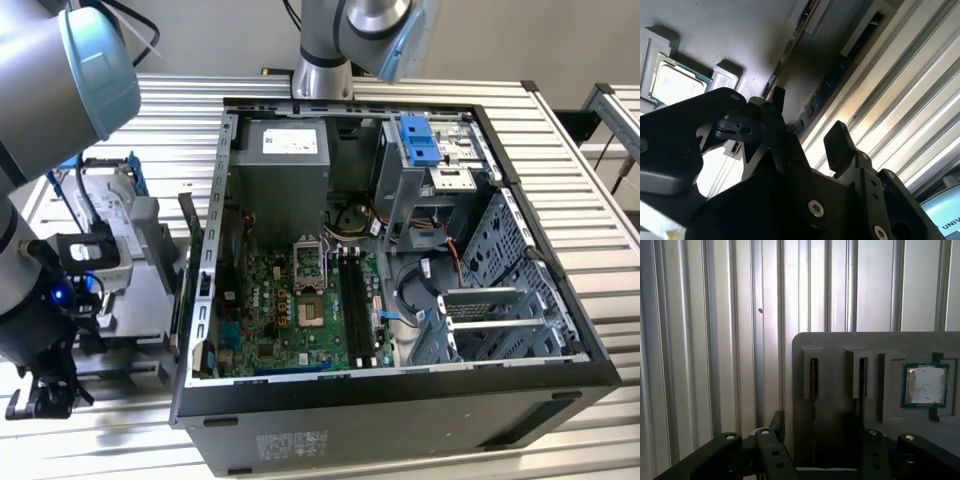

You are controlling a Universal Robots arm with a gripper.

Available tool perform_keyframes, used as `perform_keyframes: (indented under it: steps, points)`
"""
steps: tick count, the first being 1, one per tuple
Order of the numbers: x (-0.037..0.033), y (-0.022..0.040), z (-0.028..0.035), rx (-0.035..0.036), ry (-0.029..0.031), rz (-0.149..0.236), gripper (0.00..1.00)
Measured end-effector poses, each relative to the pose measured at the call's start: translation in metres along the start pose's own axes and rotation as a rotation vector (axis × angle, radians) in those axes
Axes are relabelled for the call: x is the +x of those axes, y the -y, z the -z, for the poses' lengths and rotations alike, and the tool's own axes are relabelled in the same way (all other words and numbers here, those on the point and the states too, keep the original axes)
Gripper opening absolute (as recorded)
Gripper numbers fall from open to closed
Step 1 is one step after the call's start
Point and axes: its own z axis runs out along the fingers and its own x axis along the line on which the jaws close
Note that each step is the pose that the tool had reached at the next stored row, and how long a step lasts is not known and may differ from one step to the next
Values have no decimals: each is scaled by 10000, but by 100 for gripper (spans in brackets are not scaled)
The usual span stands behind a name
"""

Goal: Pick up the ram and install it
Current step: 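Pick up the ram and move it above insertion slot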

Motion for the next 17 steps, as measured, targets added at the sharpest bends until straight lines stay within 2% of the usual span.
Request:
perform_keyframes:
  steps: [2, 6, 11, 17]
  points:
    - [16, 0, 0, 0, 25, 0, 100]
    - [24, 0, -3, -1, 25, 0, 100]
    - [78, -8, -5, -1, 25, 0, 100]
    - [91, -8, -16, -2, 25, 0, 100]
